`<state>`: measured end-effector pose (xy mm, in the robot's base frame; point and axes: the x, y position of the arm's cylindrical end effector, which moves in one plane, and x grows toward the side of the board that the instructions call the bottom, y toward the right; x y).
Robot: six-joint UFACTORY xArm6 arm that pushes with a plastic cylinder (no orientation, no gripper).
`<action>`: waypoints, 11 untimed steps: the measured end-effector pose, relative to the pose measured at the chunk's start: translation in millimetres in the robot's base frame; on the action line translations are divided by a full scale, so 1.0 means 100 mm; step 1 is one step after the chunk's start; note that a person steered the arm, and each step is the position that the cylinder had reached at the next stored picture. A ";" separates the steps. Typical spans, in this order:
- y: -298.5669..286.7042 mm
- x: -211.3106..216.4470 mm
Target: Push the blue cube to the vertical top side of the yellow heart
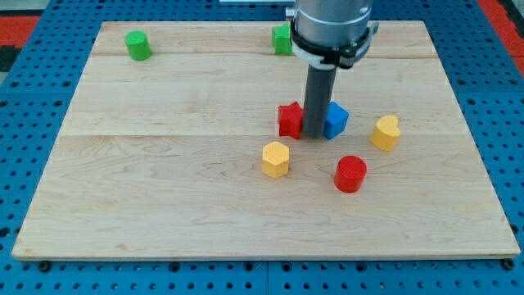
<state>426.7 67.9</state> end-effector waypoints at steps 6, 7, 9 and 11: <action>1.23 -0.51; 1.26 -0.53; 1.28 -1.17; 1.24 -1.04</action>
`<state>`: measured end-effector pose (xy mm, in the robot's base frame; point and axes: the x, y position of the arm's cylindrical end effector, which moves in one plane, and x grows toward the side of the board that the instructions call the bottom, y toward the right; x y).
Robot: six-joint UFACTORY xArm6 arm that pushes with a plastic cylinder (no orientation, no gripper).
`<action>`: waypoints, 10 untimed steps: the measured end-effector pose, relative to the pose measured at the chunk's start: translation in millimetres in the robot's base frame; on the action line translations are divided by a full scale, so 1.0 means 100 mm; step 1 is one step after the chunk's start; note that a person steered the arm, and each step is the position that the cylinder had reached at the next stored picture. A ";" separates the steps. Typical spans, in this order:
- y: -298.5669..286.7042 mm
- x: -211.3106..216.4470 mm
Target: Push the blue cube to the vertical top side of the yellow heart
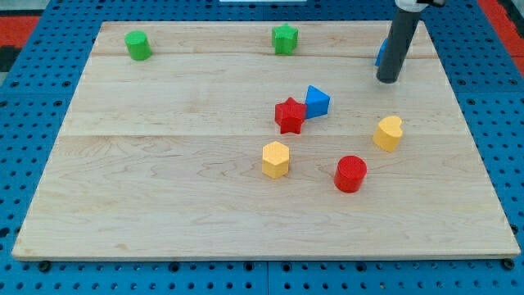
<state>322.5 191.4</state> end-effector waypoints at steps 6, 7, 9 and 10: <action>1.05 -1.15; 0.75 -1.11; 0.57 -0.99; 0.42 -1.00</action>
<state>222.6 233.8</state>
